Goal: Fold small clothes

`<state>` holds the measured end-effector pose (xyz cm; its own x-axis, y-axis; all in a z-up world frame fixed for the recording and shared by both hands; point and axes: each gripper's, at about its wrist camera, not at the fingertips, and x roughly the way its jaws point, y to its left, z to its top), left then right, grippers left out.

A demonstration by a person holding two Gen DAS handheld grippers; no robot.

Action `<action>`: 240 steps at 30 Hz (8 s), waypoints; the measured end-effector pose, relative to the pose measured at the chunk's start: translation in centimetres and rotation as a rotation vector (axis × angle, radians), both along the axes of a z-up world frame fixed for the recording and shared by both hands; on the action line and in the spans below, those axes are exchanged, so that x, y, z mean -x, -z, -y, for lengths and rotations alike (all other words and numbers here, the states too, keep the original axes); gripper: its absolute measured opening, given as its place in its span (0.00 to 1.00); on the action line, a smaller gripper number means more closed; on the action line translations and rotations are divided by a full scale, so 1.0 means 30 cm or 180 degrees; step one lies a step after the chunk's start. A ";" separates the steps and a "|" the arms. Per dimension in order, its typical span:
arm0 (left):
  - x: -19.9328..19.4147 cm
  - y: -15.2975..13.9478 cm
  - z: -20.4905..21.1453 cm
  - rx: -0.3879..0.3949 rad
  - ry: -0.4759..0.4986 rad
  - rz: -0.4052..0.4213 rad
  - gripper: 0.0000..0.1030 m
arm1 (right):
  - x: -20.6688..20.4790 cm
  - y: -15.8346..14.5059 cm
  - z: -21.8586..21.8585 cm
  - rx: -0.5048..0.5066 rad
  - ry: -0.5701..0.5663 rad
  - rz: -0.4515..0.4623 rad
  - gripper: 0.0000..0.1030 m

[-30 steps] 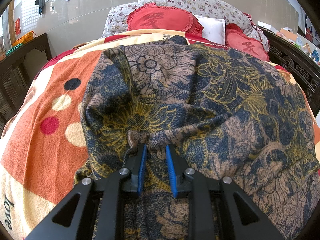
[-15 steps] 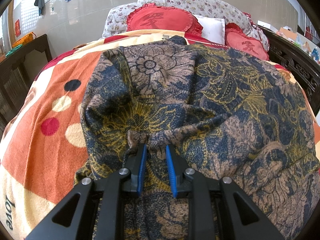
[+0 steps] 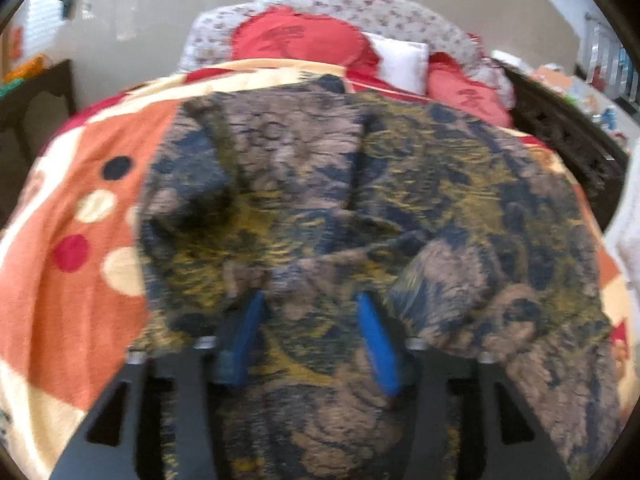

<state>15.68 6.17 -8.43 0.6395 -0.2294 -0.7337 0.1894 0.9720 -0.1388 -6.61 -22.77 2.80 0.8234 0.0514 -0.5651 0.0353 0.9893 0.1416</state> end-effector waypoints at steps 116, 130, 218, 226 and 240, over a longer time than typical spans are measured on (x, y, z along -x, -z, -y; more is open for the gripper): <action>0.853 -0.033 -0.335 0.0445 0.0812 -0.1065 0.95 | 0.201 0.261 0.277 0.0283 0.0020 -0.0604 0.82; 0.908 0.018 -0.346 0.1358 0.0867 -0.1309 0.77 | 0.319 0.249 0.317 0.0489 -0.0031 -0.0585 0.82; -0.067 -0.228 -0.052 0.0138 0.0947 -0.0259 0.14 | -0.758 0.169 0.227 -0.0165 -0.0441 -0.0879 0.33; -0.271 -0.115 0.042 -0.0687 0.0442 -0.0533 0.15 | -0.952 0.318 0.118 0.0272 -0.0308 -0.1724 0.33; -0.225 -0.320 -0.221 0.0201 -0.0393 0.0197 0.56 | -0.806 0.113 0.268 0.0042 -0.0053 -0.0425 0.40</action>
<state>22.41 12.82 1.16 0.7093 -0.1907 -0.6786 0.0791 0.9782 -0.1922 17.59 -30.80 -0.59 0.7399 0.0563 -0.6704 0.0366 0.9917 0.1236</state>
